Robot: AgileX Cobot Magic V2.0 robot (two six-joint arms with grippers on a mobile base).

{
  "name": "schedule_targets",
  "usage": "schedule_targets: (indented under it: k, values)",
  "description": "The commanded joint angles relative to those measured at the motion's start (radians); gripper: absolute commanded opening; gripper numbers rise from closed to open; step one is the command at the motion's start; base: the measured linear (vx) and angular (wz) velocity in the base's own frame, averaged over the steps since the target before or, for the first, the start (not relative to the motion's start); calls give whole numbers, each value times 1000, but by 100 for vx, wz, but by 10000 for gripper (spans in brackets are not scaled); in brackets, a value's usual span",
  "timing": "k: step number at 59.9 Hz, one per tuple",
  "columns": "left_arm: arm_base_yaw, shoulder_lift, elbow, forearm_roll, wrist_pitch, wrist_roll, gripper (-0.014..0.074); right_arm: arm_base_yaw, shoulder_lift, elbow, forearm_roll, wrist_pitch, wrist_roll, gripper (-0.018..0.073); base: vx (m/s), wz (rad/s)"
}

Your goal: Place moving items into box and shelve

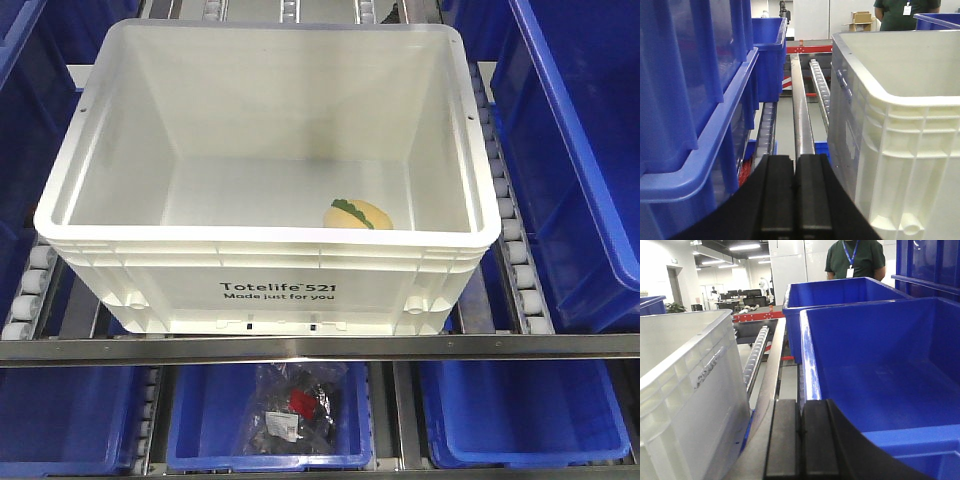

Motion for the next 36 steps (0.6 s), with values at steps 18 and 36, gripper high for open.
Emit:
schedule_targets:
  k: [18,36]
  values:
    - [1,-13,27,1,-88,-12,-13,-5,-15,22,48,-75,-180,-16,0,0]
    - [1,-13,27,1,-88,-12,-13,7,-15,22,75,-78,-202,-16,0,0]
